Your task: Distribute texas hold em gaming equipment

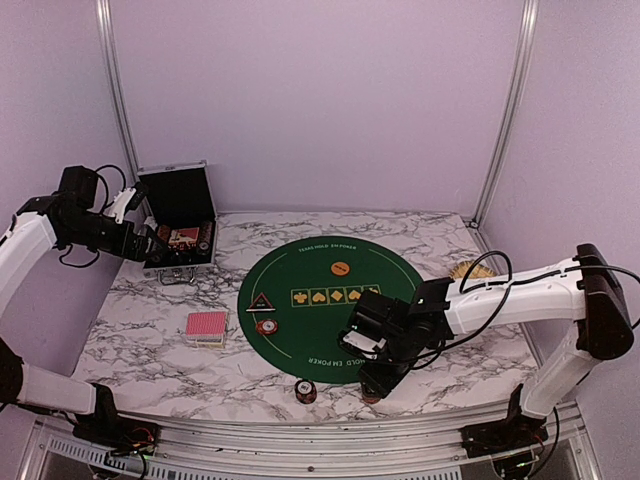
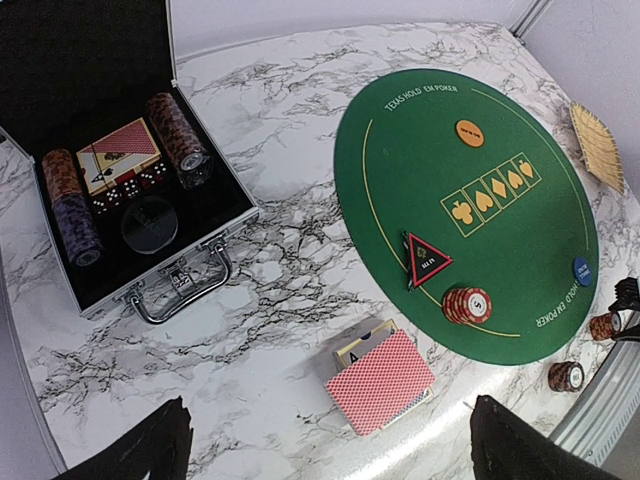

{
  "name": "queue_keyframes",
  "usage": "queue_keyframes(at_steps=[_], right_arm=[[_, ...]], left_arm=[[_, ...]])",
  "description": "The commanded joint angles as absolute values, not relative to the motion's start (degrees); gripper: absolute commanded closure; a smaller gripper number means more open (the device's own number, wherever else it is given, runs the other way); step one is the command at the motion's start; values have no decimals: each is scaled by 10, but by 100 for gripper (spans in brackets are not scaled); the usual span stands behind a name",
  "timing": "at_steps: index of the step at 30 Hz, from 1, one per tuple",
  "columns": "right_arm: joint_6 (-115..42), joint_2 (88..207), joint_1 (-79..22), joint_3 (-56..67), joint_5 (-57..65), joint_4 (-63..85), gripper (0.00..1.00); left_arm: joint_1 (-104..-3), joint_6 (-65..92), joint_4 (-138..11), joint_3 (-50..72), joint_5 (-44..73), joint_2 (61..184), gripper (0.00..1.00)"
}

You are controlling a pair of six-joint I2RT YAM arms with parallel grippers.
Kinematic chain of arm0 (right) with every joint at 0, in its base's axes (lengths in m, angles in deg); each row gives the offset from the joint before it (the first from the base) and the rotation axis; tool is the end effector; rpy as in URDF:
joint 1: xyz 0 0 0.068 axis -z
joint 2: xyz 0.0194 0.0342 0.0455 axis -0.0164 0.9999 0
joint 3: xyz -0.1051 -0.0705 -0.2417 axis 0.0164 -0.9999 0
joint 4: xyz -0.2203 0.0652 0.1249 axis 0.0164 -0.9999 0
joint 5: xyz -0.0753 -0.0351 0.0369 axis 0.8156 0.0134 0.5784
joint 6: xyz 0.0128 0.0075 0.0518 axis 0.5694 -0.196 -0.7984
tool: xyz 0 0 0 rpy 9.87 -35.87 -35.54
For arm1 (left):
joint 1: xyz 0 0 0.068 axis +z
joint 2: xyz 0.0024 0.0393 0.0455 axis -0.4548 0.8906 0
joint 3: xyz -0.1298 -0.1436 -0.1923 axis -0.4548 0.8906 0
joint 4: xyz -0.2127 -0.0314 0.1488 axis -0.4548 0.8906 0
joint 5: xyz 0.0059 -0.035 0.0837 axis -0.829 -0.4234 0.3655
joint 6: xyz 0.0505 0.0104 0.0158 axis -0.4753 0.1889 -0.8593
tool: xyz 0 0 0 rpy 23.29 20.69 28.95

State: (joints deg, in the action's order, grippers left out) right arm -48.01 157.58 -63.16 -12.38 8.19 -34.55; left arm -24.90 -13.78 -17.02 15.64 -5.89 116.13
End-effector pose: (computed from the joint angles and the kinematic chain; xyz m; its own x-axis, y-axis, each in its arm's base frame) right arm 0.1221 0.2567 0.1852 -0.6936 -0.7027 -0.1583 -0.7199 0.6837 0.1192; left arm 0.2471 -0.0078 0.3374 -0.6138 0.2150 -0.7596 0.4812 0.8647 -0.1441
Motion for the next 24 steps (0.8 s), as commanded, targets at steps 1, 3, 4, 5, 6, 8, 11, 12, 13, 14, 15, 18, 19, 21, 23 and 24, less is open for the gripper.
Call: queue_keyframes(at_steps=[1,3,4,5,6,8,11,12,13,14,15,18,19,21,23,24], right_arm=[[-485,1582,-637,-120,91,-335,54],[-484,1582,-637,-120,91,-334,55],[-484,1582,-637,-121,91,-334,55],[-484,1584,-637,-122,91,-334,55],[-483,1585,-637,-123,90,-334,53],[-482,1586,-638,-127,92,-333,49],[-485,1585,-637,-128,95,-331,49],[-485,1585,-637,-128,96,-330,49],[-486,1585,-637,-128,96,-329,49],[-485,1586,-638,-129,96,-329,49],[-485,1587,-638,-129,96,-329,50],[-485,1585,-638,-127,99,-330,54],[-485,1584,-638,-125,99,-330,57],[-485,1582,-638,-121,101,-333,62],[-485,1581,-637,-115,101,-339,66],[-485,1580,-637,-112,101,-342,67]], left_arm=[[-247,-144,-156,142,-65,1158,1],[-247,-144,-156,142,-65,1159,1],[-247,-144,-156,142,-65,1159,1],[-247,-143,-156,142,-66,1158,1],[-247,-143,-156,142,-65,1158,1],[-247,-144,-156,142,-66,1158,1],[-247,-144,-156,143,-65,1157,1],[-248,-143,-156,142,-65,1157,1],[-248,-143,-156,142,-65,1157,1],[-247,-143,-156,142,-66,1157,1],[-247,-144,-156,141,-65,1157,1],[-248,-143,-156,140,-66,1157,1],[-247,-143,-156,140,-66,1156,1],[-248,-143,-156,140,-67,1157,1],[-247,-143,-156,140,-68,1157,1],[-247,-143,-156,140,-68,1158,1]])
